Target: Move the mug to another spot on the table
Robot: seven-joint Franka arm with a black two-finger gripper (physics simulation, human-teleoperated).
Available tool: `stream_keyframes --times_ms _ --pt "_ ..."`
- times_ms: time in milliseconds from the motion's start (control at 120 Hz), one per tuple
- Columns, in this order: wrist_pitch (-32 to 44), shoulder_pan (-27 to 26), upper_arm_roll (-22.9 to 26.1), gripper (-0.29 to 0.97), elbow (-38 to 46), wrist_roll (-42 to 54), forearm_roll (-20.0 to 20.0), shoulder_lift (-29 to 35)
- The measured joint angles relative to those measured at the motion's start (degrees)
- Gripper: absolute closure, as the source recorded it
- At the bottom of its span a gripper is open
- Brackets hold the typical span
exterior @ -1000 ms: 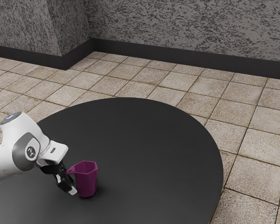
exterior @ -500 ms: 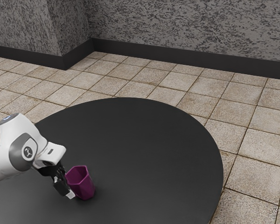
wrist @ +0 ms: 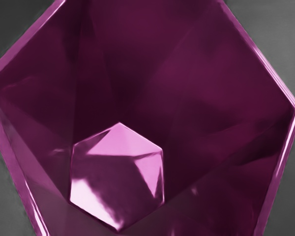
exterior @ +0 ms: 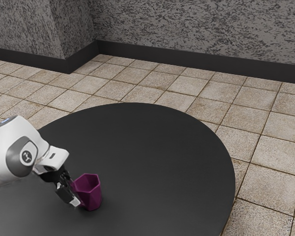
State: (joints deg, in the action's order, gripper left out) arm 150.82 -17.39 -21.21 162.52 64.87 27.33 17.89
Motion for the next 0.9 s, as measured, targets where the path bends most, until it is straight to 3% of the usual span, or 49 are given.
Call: stream_keyframes --times_ms 267,450,567,642,717,800,900 --pt "-3.0 0.0 0.4 0.00 -1.4 0.0 -2.9 5.3" --pt "-6.1 0.2 0.4 0.00 -5.7 -0.3 -9.6 9.4" --pt "-11.1 0.2 0.4 0.00 -16.7 -1.9 -19.2 9.0" --pt "-18.6 0.2 0.6 0.00 -26.8 -5.3 -25.3 4.8" --pt "-28.9 0.1 1.9 0.00 -39.6 -10.5 -28.5 -3.3" --pt "-39.3 0.3 3.8 0.00 -52.9 -16.4 -28.4 -12.7" --pt "-47.0 -2.0 5.5 0.00 -59.6 -22.6 -27.8 -18.0"
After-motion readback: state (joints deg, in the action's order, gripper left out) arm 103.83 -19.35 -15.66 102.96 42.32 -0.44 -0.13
